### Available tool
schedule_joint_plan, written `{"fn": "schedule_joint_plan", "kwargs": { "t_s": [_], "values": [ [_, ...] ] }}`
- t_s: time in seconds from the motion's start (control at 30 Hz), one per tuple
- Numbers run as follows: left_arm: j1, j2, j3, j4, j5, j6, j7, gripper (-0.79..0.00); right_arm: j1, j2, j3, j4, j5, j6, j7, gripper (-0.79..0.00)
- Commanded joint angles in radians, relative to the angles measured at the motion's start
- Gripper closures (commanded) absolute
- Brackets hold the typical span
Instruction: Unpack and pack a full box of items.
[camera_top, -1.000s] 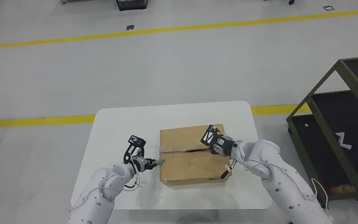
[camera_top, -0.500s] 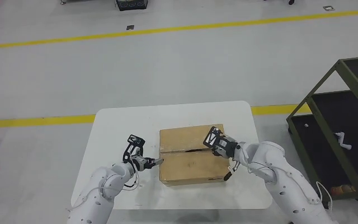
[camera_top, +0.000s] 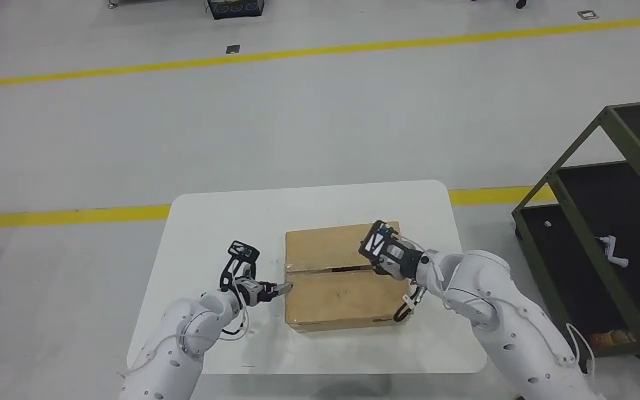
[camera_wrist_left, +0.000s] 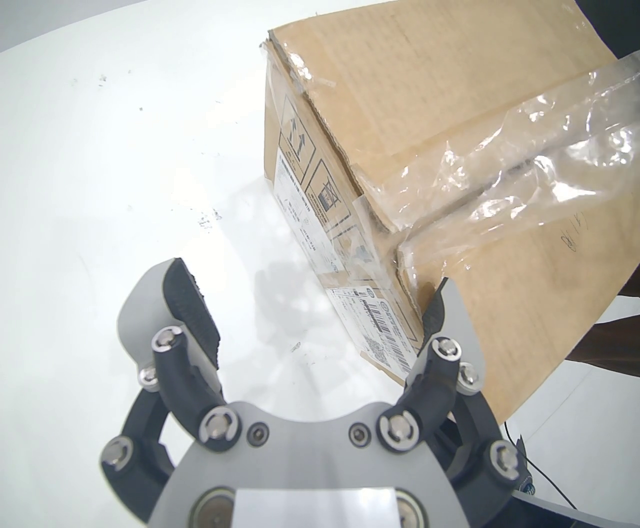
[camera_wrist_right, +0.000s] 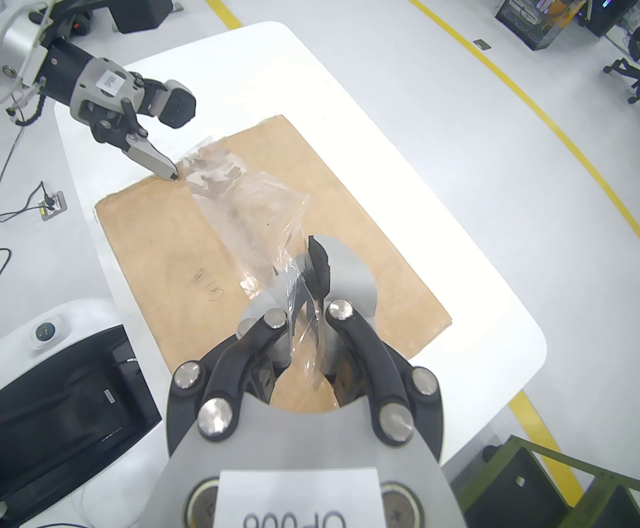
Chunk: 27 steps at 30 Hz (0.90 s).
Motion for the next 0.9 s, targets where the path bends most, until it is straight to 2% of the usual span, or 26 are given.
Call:
{"fn": "schedule_joint_plan", "kwargs": {
  "t_s": [0.0, 0.43, 0.87],
  "values": [
    [0.000, 0.001, 0.001, 0.000, -0.001, 0.001, 0.001, -0.785, 0.016, -0.004, -0.010, 0.002, 0.015, 0.005, -0.004, 0.000],
    [-0.007, 0.005, 0.010, 0.008, -0.011, 0.008, 0.009, -0.785, 0.043, -0.010, -0.019, 0.002, 0.066, 0.009, 0.001, 0.000],
    [-0.014, 0.011, 0.012, 0.012, -0.018, 0.001, 0.008, -0.785, -0.042, 0.014, 0.028, 0.021, -0.120, -0.006, 0.068, 0.000]
  ]
}}
